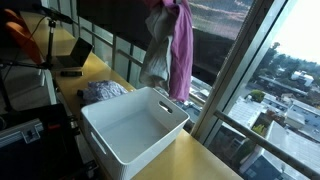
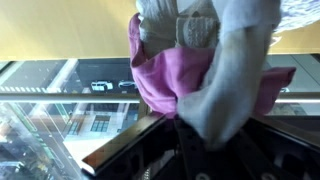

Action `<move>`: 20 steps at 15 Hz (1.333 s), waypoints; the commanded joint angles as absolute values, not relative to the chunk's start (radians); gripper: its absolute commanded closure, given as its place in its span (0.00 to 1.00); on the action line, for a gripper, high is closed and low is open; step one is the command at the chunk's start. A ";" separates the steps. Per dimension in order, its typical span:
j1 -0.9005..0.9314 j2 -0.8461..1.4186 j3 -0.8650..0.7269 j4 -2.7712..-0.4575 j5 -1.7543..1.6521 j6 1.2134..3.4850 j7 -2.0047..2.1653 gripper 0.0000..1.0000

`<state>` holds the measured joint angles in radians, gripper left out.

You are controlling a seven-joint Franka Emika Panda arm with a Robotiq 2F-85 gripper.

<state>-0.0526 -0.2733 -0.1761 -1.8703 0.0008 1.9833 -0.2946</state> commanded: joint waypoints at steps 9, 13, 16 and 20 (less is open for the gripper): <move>-0.084 -0.188 -0.182 -2.047 0.067 2.032 -0.359 0.96; -0.091 -0.125 -0.177 -2.112 0.068 2.082 -0.366 0.96; -0.078 -0.103 -0.149 -2.175 0.061 2.119 -0.342 0.85; -0.071 -0.082 -0.121 -2.181 0.057 2.111 -0.329 0.45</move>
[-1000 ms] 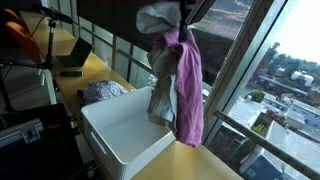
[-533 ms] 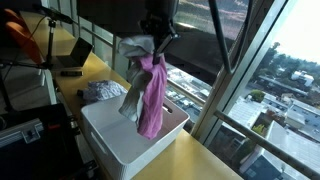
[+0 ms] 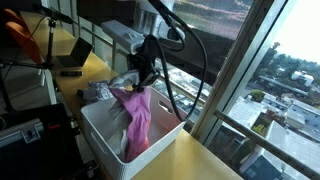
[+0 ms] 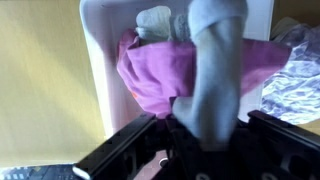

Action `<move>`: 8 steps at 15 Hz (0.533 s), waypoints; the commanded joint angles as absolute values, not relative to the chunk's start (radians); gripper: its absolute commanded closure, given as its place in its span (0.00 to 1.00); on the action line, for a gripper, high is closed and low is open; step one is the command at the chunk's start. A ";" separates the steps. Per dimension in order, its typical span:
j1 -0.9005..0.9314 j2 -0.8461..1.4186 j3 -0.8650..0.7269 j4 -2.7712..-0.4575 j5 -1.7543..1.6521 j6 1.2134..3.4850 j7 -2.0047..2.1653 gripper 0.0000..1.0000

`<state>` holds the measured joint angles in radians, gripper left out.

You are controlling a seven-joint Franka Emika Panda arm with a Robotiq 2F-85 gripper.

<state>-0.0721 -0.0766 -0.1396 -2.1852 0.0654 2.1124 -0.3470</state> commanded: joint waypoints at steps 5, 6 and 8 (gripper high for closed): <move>-0.076 -0.085 -0.117 -2.151 0.050 2.097 -0.333 0.09; -0.076 -0.085 -0.116 -2.147 0.048 2.098 -0.331 0.03; -0.073 -0.089 -0.113 -2.142 0.049 2.096 -0.331 0.00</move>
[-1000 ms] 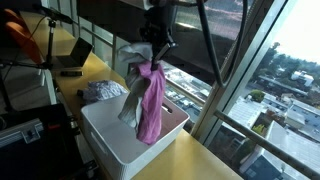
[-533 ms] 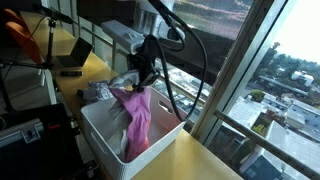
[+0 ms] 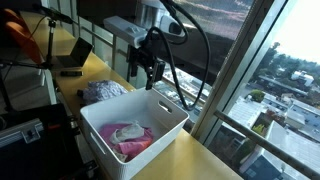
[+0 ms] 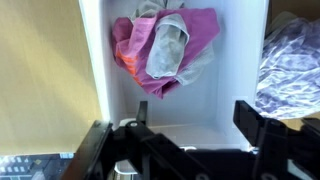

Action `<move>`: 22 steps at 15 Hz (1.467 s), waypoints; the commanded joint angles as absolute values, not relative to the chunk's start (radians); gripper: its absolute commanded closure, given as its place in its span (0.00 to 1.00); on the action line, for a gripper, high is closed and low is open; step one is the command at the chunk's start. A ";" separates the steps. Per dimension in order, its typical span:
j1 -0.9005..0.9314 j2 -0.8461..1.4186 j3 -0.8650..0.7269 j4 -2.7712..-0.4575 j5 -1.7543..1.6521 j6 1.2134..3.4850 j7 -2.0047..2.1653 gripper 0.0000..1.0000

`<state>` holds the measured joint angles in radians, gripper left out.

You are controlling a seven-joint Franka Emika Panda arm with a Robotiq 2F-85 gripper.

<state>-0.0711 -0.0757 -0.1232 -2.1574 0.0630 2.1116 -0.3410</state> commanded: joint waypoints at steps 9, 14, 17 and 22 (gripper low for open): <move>0.034 -0.098 0.012 -2.230 0.034 2.171 -0.262 0.00; 0.118 -0.032 0.111 -2.270 -0.018 2.241 -0.165 0.00; 0.158 0.034 0.155 -2.268 -0.082 2.278 -0.099 0.00; 0.197 0.179 0.173 -2.215 -0.181 2.327 -0.022 0.00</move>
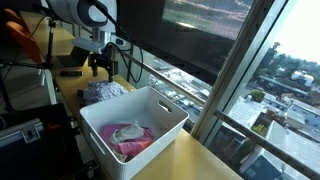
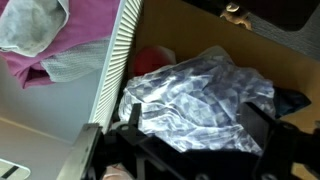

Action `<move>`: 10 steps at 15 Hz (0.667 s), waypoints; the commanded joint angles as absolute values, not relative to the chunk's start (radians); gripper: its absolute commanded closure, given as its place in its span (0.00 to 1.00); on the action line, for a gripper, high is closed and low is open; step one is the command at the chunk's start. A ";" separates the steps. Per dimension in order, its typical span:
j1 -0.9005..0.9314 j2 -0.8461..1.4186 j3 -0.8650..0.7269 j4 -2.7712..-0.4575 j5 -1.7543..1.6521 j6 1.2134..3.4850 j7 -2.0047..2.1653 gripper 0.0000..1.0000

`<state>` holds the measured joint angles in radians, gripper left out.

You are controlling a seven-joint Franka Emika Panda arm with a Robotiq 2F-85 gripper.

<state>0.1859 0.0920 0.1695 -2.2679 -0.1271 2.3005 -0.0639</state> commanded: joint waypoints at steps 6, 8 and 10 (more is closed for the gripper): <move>0.249 0.321 0.192 -2.126 -0.163 2.347 0.003 0.00; 0.269 0.366 0.197 -2.082 -0.164 2.345 0.005 0.00; 0.281 0.411 0.196 -2.037 -0.165 2.346 0.003 0.00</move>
<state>0.2682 0.3422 0.1914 -2.1138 -0.1586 2.3400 -0.0093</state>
